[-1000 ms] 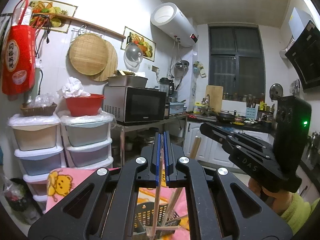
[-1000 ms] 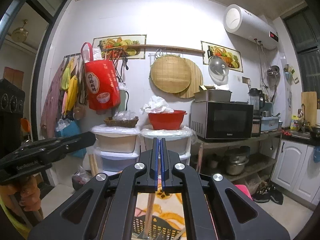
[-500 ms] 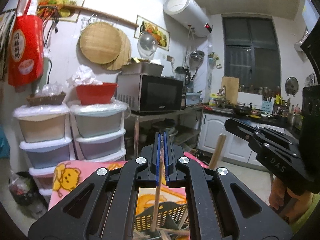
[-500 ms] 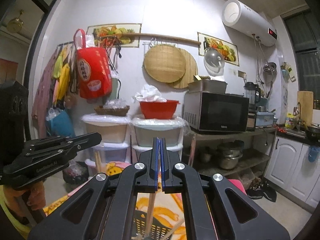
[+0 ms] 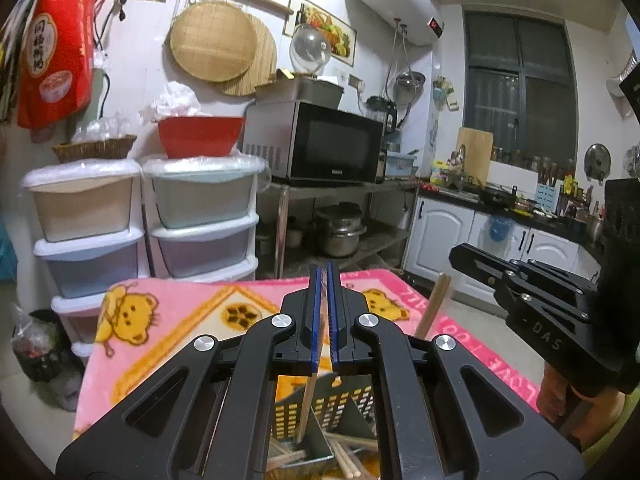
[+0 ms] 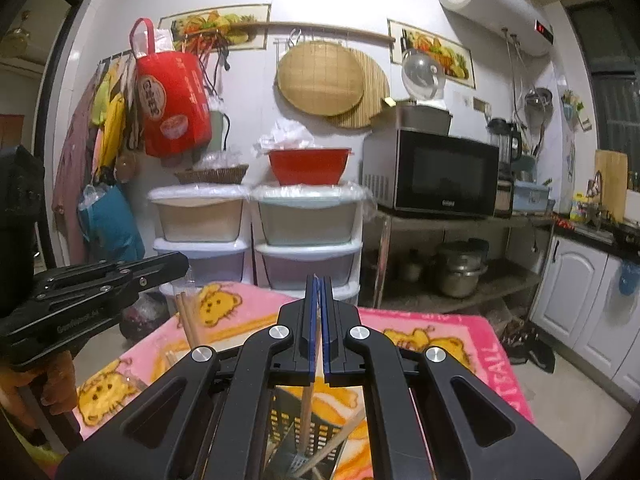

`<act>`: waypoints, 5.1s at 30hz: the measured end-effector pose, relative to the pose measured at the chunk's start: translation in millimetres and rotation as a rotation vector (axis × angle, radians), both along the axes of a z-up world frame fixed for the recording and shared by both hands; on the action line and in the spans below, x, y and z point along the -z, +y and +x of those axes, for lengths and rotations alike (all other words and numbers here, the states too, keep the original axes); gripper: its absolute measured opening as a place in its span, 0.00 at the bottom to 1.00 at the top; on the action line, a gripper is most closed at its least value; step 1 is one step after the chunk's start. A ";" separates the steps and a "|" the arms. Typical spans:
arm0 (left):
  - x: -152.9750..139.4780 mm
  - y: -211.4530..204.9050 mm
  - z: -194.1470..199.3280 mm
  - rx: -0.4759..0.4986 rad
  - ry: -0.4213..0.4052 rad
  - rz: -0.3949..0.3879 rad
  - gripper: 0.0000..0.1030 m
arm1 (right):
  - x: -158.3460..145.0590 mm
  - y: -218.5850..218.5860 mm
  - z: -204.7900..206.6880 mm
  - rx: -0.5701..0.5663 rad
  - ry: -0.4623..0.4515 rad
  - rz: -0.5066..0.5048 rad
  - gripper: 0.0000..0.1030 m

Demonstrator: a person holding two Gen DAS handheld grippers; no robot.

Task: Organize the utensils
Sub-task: 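Lift the chopsticks with the left tool and lower them into the green caddy, then open the left tool to release the chopsticks and withdraw it, then lower the right tool onto a wrapped chopstick pair and close on it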

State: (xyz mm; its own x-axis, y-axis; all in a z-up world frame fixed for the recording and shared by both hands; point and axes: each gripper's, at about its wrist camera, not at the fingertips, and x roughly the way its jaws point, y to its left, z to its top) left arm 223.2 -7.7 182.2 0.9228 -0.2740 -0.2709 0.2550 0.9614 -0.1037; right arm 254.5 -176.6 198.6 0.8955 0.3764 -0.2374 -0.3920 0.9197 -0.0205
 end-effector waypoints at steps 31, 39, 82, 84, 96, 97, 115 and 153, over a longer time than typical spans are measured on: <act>38.5 7.8 -13.0 -0.014 0.114 -0.032 0.33 | 34.9 -26.9 -18.0 0.043 0.089 0.028 0.36; 42.2 16.4 -20.4 -0.028 0.128 -0.046 0.63 | 41.3 -37.0 -32.4 0.053 0.103 0.029 0.47; 88.9 32.2 -127.6 0.002 0.187 -0.100 0.89 | 87.6 -68.9 -105.8 0.081 0.189 -0.021 0.56; 96.4 35.3 -132.9 -0.002 0.203 -0.103 0.89 | 92.4 -70.6 -108.9 0.082 0.198 -0.024 0.56; 141.3 48.5 -147.1 -0.019 0.322 -0.098 0.89 | 121.5 -76.1 -119.2 0.089 0.265 -0.032 0.56; 143.7 49.3 -148.0 -0.018 0.329 -0.100 0.89 | 123.2 -76.0 -119.7 0.090 0.269 -0.035 0.56; 197.4 35.2 -165.0 0.013 0.479 -0.080 0.85 | 185.1 -87.4 -114.8 0.103 0.442 -0.085 0.56; 239.1 5.3 -182.9 0.069 0.588 0.100 0.11 | 241.7 -69.7 -55.2 0.023 0.631 -0.169 0.29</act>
